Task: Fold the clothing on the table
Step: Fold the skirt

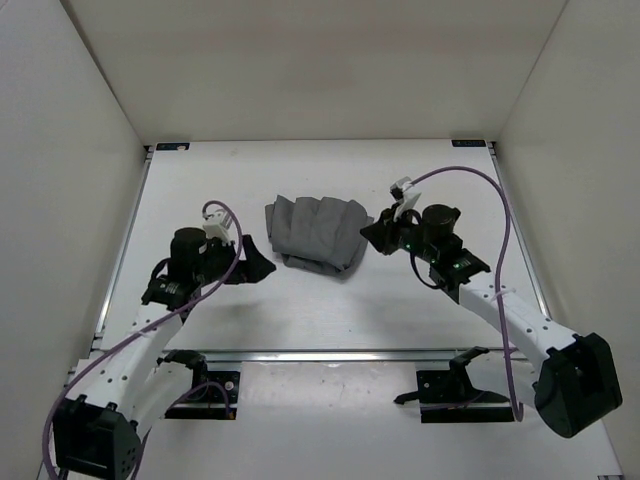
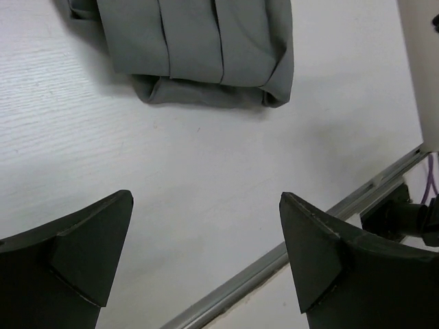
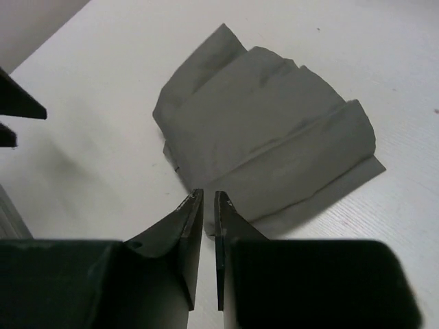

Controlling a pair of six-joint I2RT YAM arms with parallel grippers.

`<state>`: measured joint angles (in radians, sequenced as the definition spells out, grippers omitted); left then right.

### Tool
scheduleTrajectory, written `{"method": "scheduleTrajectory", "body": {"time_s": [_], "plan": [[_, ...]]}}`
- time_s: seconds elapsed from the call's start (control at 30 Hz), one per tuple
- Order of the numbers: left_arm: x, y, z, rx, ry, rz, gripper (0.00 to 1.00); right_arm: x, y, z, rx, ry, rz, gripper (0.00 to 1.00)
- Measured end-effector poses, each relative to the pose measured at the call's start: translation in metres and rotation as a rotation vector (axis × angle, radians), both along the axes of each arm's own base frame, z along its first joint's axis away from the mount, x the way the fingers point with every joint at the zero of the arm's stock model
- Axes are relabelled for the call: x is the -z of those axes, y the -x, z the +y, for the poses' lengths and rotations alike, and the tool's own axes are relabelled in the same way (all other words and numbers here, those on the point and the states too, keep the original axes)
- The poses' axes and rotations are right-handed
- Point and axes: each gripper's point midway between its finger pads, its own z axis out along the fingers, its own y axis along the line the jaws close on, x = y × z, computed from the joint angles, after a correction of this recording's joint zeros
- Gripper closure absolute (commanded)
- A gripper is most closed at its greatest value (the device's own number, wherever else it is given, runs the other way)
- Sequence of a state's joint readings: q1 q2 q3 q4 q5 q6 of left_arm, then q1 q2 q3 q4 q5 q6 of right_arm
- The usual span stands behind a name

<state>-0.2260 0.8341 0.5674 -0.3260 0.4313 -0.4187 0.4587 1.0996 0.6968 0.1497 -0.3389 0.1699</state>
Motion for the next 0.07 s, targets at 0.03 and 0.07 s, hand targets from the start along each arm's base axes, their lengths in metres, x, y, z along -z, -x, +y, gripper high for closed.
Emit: {"method": "scheduleTrajectory", "body": {"time_s": [0.03,0.07], "plan": [[-0.0003,0.0001,0.0001,0.006,-0.019,0.010,0.01,-0.0020,0.0007,0.0019,-0.009,-0.006,-0.006,0.89],[-0.0004,-0.0013,0.0028,0.000,-0.040,0.017,0.02,-0.0049,0.0020,0.0048,-0.022,-0.013,-0.016,0.84]]}}
